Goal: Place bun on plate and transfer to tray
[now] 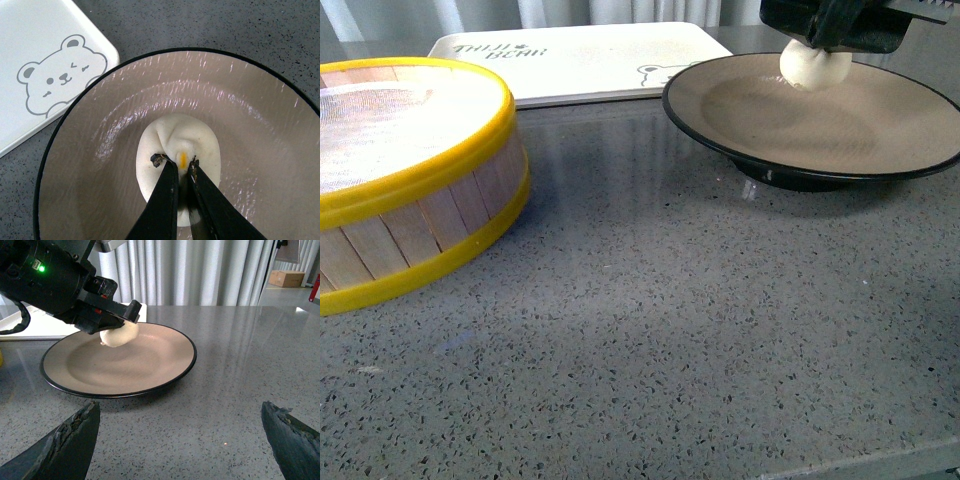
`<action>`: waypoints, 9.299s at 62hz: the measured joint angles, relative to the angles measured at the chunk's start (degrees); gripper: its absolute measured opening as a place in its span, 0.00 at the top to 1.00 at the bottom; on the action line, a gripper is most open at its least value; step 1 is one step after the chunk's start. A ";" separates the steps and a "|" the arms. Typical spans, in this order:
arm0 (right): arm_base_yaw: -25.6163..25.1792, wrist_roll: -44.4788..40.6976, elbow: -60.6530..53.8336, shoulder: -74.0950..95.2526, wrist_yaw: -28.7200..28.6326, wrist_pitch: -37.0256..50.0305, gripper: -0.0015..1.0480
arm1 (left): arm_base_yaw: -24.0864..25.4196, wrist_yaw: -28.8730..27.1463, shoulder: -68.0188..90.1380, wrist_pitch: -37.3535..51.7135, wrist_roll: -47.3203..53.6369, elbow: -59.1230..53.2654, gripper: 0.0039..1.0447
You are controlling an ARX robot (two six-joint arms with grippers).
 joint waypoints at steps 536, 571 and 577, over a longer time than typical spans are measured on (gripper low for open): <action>3.67 80.19 80.72 119.51 -18.49 19.12 0.98 | 50.05 18.40 -124.74 19.63 1.36 -108.65 0.06; 3.63 79.60 87.10 124.52 -18.49 15.87 0.98 | 50.05 18.38 -124.74 19.63 1.36 -108.65 0.06; 3.63 79.38 87.49 124.72 -18.56 15.63 0.98 | 50.05 18.40 -124.74 19.63 1.33 -108.67 0.06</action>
